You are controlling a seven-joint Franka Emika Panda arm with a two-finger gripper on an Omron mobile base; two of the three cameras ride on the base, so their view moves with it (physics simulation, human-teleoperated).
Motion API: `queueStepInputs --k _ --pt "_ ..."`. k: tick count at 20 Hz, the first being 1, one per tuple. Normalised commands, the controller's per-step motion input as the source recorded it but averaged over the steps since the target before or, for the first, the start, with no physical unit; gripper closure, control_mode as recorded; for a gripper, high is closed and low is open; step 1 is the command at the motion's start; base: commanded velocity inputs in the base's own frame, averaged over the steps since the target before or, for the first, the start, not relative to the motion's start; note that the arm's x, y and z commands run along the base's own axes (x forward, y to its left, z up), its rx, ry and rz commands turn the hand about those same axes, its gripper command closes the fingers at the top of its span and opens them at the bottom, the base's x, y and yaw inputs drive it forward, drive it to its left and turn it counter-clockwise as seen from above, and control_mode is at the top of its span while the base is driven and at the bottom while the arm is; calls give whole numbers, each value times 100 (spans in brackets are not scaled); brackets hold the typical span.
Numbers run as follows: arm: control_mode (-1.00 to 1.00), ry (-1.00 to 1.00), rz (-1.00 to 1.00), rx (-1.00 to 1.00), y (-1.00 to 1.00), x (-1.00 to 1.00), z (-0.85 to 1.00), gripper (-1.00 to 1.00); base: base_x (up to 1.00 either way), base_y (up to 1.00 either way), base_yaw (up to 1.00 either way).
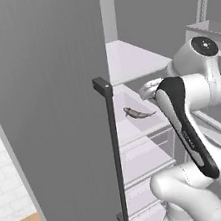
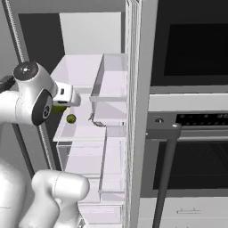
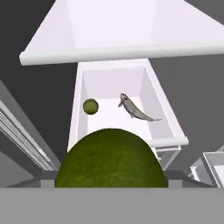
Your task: Place one lime and one fish in each tupperware on the nearby counter, to pack two identical lunches.
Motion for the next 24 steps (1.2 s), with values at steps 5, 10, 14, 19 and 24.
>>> queueStepInputs --k 5,10,14,19,24 --pt "-100 8 4 -7 0 -78 -40 100 0 0 0" --pt "-100 6 4 -3 0 -84 -22 100 0 0 0" --pt "100 0 2 0 0 -75 -13 100 -25 0 0" --pt "100 0 0 0 0 0 0 100 -100 -2 0" --pt "100 0 0 0 0 0 0 100 -99 -43 0"
